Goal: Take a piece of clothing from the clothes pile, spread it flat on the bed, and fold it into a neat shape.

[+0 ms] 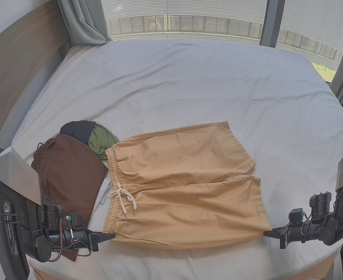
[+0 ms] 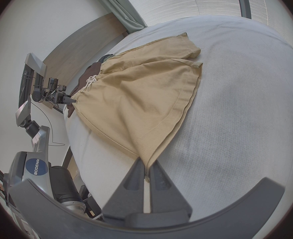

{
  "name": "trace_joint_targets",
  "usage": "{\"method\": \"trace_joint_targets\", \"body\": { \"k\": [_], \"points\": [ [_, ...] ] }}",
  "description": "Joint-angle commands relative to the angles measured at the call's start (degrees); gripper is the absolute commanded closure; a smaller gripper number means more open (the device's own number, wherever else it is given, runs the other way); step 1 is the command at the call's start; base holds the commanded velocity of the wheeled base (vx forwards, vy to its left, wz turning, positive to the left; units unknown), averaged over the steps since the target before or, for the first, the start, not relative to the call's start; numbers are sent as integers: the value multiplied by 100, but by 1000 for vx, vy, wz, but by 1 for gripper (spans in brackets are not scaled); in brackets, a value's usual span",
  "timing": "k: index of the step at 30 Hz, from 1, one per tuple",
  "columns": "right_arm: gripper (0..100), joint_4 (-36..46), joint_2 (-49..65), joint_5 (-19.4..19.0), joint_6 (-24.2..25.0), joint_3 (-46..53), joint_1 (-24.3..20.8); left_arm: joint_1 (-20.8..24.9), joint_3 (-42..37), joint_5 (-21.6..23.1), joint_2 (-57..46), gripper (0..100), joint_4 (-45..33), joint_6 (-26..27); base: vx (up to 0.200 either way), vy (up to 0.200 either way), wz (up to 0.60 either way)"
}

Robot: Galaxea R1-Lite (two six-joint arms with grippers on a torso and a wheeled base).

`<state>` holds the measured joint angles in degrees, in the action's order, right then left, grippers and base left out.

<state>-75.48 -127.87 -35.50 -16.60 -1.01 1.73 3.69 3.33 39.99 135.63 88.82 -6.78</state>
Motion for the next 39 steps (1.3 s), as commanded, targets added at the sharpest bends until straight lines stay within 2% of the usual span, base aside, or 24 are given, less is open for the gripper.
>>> {"method": "trace_joint_targets", "body": {
  "k": [1,9,22,30,33,39],
  "points": [
    [100,-1,-1,-1,8,101,-15,-9,1,-8,-2,100,4,1,0,0,0],
    [100,25,60,-1,-54,101,-24,-27,-131,150,-46,100,12,89,0,0,0],
    [100,579,456,-142,-387,101,3,-317,-324,361,7,100,-23,854,0,0,0],
    [100,587,456,-142,-387,101,11,-325,-324,422,-11,100,-14,906,0,0,0],
    [100,746,517,-142,-423,101,11,-343,-333,598,-28,100,-14,933,0,0,0],
    [100,798,614,-212,-449,101,11,-325,-333,695,77,100,-5,1161,0,0,0]
  ]
}}
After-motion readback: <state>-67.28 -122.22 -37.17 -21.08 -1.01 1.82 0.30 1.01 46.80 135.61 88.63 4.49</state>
